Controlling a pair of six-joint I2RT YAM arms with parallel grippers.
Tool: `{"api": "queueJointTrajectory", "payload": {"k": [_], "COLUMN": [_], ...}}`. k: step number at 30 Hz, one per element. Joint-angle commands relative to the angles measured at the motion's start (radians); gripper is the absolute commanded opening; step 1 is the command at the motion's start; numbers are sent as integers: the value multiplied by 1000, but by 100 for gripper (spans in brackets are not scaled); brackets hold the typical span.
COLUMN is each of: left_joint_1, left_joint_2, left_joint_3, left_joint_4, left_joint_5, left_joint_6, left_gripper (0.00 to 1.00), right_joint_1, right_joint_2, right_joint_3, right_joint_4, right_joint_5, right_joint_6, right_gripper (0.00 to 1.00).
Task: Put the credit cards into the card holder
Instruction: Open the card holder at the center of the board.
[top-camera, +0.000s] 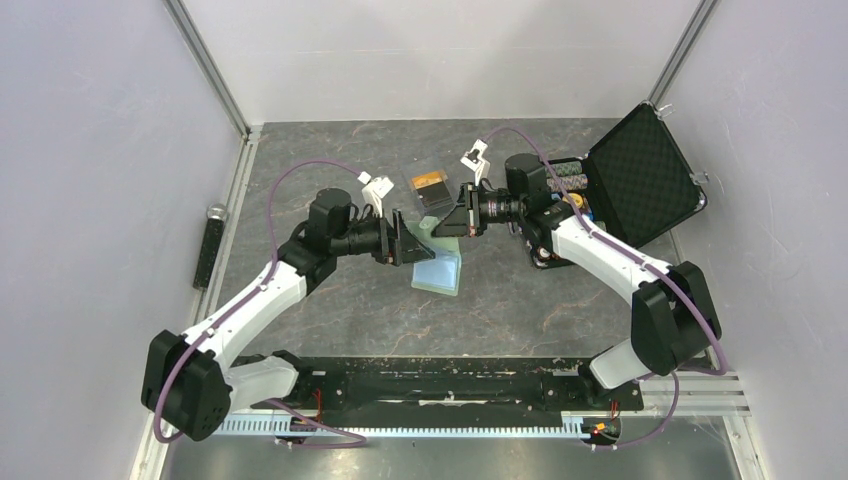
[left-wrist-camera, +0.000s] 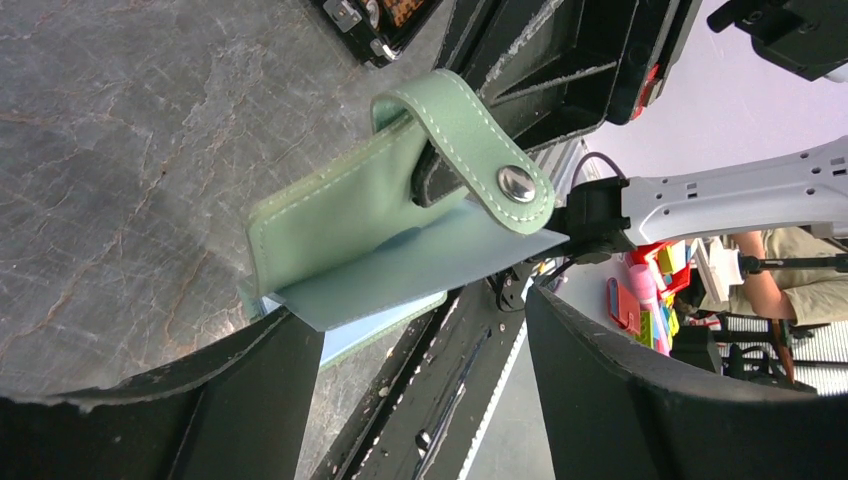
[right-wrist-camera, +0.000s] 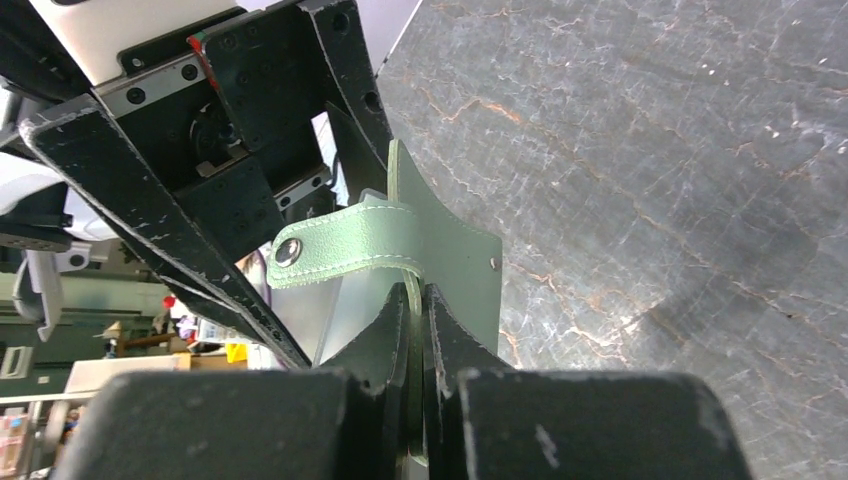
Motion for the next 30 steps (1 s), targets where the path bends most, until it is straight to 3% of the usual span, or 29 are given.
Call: {"api": "queueJointTrajectory", "payload": {"k": [1, 5, 9, 14, 20, 23, 26, 30], "left_joint_1": [5, 6, 6, 6, 6, 12, 35, 101], "left_joint_2": [7, 4, -13, -12, -21, -19, -20, -21], "left_joint_3": [-11, -3, -1, 15, -5, -21, -47, -88], "left_joint_4": [162, 175, 165, 39, -30, 3, 72, 233], "left_joint_5": [35, 47, 49, -9, -220, -251, -219, -21], "left_joint_6": [-55, -13, 53, 176, 253, 266, 257, 207], "left_gripper": [78, 77, 69, 68, 79, 84, 89, 88], "right_joint_1": [2, 1, 1, 1, 1, 1, 1, 1], "right_joint_2": [-4, -6, 1, 11, 14, 15, 15, 21], "right_joint_3": [-10, -20, -20, -1, 9, 10, 11, 14], "right_joint_4": [48, 47, 49, 62, 78, 87, 107, 128], "right_joint_5": [-44, -49, -56, -83, -124, -153, -184, -218], "right_joint_6": [94, 130, 157, 183, 206, 217, 227, 228], "right_gripper": [0, 0, 0, 0, 0, 0, 0, 0]}}
